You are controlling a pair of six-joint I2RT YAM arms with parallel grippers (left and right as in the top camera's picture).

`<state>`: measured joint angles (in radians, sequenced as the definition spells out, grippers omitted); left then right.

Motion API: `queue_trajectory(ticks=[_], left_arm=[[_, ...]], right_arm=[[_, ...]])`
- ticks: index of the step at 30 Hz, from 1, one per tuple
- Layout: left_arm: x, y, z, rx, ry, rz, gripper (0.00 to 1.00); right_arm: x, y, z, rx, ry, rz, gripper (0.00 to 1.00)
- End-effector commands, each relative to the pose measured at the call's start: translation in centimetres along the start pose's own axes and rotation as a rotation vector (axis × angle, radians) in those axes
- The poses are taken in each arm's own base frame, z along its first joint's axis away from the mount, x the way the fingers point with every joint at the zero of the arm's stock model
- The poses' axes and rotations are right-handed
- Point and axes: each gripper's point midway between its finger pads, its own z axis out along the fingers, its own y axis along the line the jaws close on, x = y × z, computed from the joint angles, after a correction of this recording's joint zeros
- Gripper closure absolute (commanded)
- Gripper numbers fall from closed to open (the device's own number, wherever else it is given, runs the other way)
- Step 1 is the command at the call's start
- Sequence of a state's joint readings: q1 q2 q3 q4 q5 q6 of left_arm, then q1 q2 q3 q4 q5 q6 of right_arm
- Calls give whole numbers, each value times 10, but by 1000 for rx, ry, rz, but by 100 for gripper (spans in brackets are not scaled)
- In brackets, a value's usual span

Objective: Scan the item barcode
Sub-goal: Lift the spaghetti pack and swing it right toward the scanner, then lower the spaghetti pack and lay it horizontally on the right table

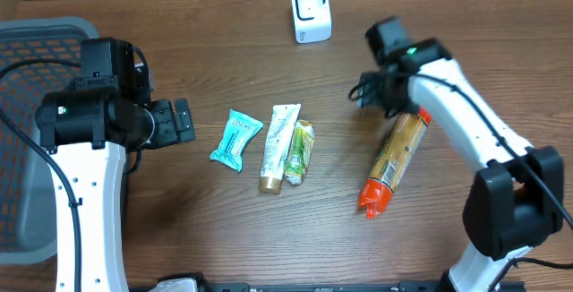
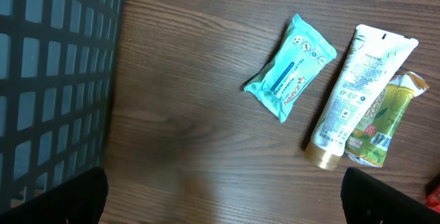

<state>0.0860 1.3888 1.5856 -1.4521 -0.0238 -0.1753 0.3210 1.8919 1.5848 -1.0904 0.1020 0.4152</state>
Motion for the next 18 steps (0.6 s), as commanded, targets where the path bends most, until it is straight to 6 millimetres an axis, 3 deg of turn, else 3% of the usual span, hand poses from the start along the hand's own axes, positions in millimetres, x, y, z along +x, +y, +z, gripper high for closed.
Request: queue_trajectory(ticks=[1,6,12,15,18], left_arm=[[-3,3,-2,-10,-9,17,0],[-3,3,-2,-10,-9,17,1],[-3,3,-2,-10,-9,17,0],[-3,3,-2,-10,-9,17,0],[-3,3,-2,-10,-9,17,0]], right_arm=[[-29,-11,-12,-28,-70,-127,23],[-28,-10,15,-103,-13,-237,24],[-17,-16,58,-91,75,-229,25],[-12,-26,68,-71,118,-197,28],[-8,-48,69,-23,156,-112,30]])
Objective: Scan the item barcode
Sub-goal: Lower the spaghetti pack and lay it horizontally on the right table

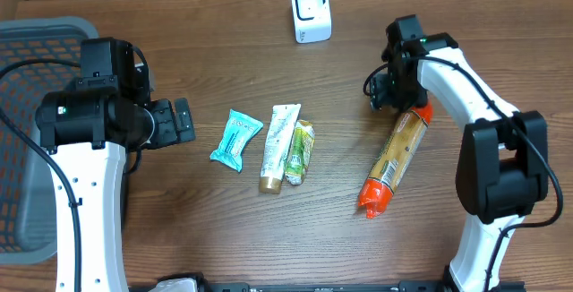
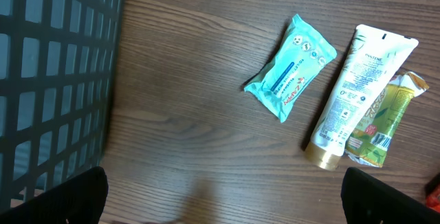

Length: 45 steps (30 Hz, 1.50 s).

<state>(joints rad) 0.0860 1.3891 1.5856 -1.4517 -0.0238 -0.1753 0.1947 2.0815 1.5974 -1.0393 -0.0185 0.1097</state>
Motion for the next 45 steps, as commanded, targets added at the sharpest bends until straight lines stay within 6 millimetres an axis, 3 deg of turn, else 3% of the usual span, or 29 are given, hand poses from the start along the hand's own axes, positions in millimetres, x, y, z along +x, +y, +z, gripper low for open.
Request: queue_trajectory(ticks=[1,11,14,16,18,22,26,31,35,36,40,45], left_arm=[[-3,3,-2,-10,-9,17,1],[-3,3,-2,-10,-9,17,0],[-3,3,-2,-10,-9,17,0],[-3,3,-2,-10,-9,17,0],[-3,3,-2,-10,-9,17,0],[-3,3,-2,-10,-9,17,0],[-3,3,-2,-10,-9,17,1],[-3,3,-2,-10,-9,17,0],[-3,3,-2,-10,-9,17,1],[-3,3,-2,-10,-9,17,1],[-3,3,-2,-10,-9,17,0],[-3,3,-2,-10,-9,17,0]], right_arm=[[3,-29,-5,39,16,108,30],[59,-126,-18,160,221,545,29],[67,-141,-21,142,250,602,29],[68,-136,-23,69,270,586,29],[64,-117,-30,-64,278,494,41],[47,-61,-66,-305,176,247,40],[43,-27,-106,-327,70,124,35],[58,1,-144,-327,11,60,34],[72,1,-155,-244,8,79,35],[74,-3,-156,-204,7,96,40],[83,-27,-164,-23,-25,212,44],[94,-30,-180,-13,-65,241,44]])
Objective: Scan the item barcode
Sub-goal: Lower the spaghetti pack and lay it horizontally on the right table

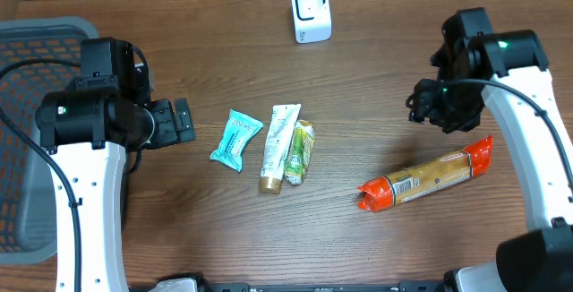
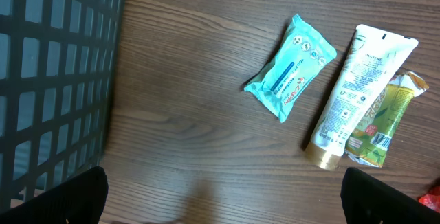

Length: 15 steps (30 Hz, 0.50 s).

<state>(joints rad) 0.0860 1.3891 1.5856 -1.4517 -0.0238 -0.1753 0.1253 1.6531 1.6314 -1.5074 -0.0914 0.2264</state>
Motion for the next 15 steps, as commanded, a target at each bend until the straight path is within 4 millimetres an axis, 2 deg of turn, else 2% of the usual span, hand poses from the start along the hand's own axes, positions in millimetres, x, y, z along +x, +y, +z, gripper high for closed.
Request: queue_trajectory(ticks=[1,5,10,12,15], left_arm=[[-3,3,-2,-10,-9,17,0],[-3,3,-2,-10,-9,17,1],[-3,3,-2,-10,-9,17,0],[-3,3,-2,-10,-9,17,1],[-3,3,-2,-10,-9,17,1]], right_arm=[[7,-12,-24,41,-95,52,44],[19,-15,-19,35,-104,55,40],[42,-9,18,-31,-9,55,40],[51,-11,36,-34,31,60,40],[61,-16,52,-21,70,66,40]])
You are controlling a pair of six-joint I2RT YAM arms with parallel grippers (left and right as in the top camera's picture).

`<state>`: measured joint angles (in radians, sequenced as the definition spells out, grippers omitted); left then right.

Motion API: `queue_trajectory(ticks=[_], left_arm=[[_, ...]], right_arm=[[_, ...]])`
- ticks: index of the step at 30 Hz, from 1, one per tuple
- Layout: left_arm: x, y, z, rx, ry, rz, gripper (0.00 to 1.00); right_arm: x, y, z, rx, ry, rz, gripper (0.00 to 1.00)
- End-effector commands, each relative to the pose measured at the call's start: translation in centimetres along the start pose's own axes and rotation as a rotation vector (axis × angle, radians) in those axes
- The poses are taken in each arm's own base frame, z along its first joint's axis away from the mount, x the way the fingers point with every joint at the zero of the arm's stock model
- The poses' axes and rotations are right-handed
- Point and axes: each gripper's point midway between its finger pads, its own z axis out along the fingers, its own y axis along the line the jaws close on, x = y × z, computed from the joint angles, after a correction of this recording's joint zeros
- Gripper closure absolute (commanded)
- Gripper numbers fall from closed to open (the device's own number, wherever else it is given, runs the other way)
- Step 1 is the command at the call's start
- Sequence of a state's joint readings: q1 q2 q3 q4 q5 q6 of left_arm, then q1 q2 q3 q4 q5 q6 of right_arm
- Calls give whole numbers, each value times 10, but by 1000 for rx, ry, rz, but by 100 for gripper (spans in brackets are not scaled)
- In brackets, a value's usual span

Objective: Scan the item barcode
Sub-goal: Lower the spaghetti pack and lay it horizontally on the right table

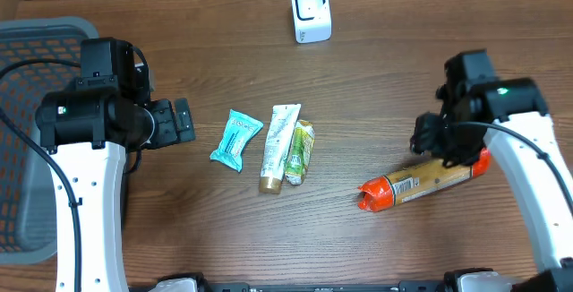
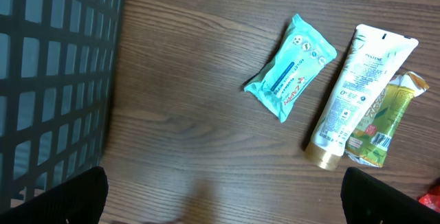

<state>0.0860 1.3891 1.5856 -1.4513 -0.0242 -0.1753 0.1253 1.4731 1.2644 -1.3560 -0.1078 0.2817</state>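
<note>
A long gold package with red ends (image 1: pixel 414 184) lies almost crosswise at the right of the table, a white label on its upper side. My right gripper (image 1: pixel 444 142) is low over its right part and hides some of the red end. Its fingers look spread, and I cannot see them closed on the package. The white scanner (image 1: pixel 311 12) stands at the far middle. My left gripper (image 1: pixel 183 121) (image 2: pixel 223 198) is open with nothing in it, left of a teal wipes pack (image 2: pixel 291 67).
A white tube (image 1: pixel 279 147) and a green sachet (image 1: pixel 300 152) lie side by side in the middle, right of the teal pack (image 1: pixel 236 139). A grey mesh basket (image 1: pixel 36 34) fills the left edge and shows in the left wrist view (image 2: pixel 48 80).
My right gripper was just beyond the gold package, apart from it. It now sits nearer and lower, over the package's right end. The left arm and middle items are unchanged.
The gold package first lay nearly lengthwise with my right gripper at its far end, and stayed so at the second moment. Then it lay almost crosswise, label up, with the gripper clear beyond it. Now the gripper is down over its right end. The left arm never moved.
</note>
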Motion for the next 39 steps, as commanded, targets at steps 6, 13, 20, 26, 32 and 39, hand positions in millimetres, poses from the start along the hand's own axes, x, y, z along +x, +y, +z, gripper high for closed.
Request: queue_trajectory(ticks=[6,13,20,26,32,39], left_arm=[[-3,3,-2,-10,-8,17,0],[-3,3,-2,-10,-8,17,0],[-3,3,-2,-10,-8,17,0],[-3,3,-2,-10,-8,17,0],[-3,3,-2,-10,-8,17,0],[-3,3,-2,-10,-8,17,0]], right_arm=[[18,-2,21,-10,67,11,40],[26,-1,32,-29,101,15,39],[29,-2,34,-27,110,17,39],[23,1,34,-46,89,13,36],[11,7,35,-69,40,5,32],[14,12,47,-105,74,8,32]])
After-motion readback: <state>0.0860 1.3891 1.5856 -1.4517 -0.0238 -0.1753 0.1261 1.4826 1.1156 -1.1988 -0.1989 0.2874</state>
